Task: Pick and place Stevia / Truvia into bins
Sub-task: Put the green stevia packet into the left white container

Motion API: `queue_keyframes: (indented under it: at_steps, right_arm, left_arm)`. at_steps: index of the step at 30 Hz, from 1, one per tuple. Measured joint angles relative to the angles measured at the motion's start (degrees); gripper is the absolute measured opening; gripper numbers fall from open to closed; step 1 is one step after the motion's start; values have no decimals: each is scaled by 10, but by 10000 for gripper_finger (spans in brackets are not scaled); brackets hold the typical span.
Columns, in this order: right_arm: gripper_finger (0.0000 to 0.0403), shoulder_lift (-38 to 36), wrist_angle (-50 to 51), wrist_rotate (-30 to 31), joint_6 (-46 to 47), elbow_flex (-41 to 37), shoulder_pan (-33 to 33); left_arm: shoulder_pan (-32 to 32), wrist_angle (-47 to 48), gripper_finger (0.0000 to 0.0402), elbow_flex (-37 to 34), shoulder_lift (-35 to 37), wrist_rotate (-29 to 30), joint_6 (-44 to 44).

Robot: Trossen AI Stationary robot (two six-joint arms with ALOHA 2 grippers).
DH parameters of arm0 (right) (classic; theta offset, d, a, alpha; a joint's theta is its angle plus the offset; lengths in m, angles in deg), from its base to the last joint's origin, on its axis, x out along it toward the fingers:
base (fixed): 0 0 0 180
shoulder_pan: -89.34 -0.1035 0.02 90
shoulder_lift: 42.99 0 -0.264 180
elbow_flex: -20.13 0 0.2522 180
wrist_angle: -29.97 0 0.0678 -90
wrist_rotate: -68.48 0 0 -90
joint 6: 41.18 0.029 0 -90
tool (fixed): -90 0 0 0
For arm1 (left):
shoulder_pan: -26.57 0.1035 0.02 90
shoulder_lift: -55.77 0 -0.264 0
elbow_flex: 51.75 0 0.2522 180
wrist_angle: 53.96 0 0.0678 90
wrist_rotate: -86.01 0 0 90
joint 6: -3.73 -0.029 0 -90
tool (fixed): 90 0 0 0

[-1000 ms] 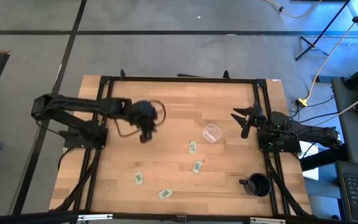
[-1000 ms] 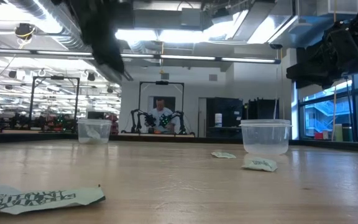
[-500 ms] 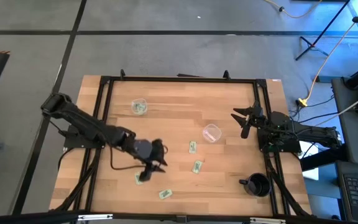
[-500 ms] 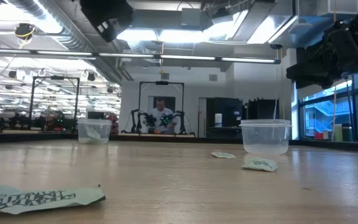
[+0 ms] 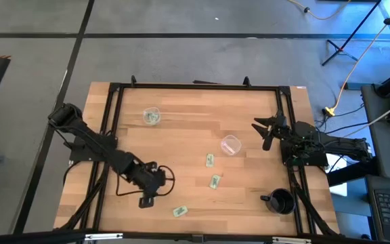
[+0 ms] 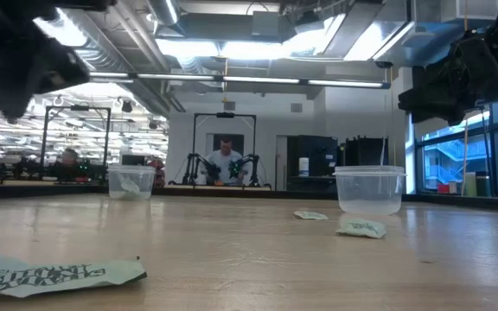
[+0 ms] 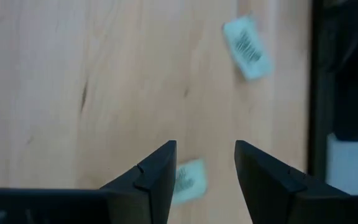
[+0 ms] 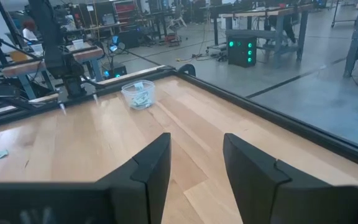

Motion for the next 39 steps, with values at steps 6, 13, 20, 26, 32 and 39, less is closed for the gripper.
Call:
queue_keyframes:
  at_steps: [6,13,20,26,32,39]
  right_arm:
    - [152,0,0,0,0,0,0]
    - [152,0,0,0,14,0,0]
    - [152,0,0,0,15,0,0]
    - [152,0,0,0,15,0,0]
    - [152,0,0,0,15,0,0]
    - [152,0,0,0,14,0,0]
  left_arm:
    - [-23,8,144,-23,-4,18,38]
    - [-28,14,144,-26,-50,18,1]
    - [-28,32,143,-26,-95,18,-28]
    - [-28,42,143,-23,-124,18,-33]
    - [-24,44,143,-23,-131,11,-28]
    - [-20,45,116,-24,-132,8,-17]
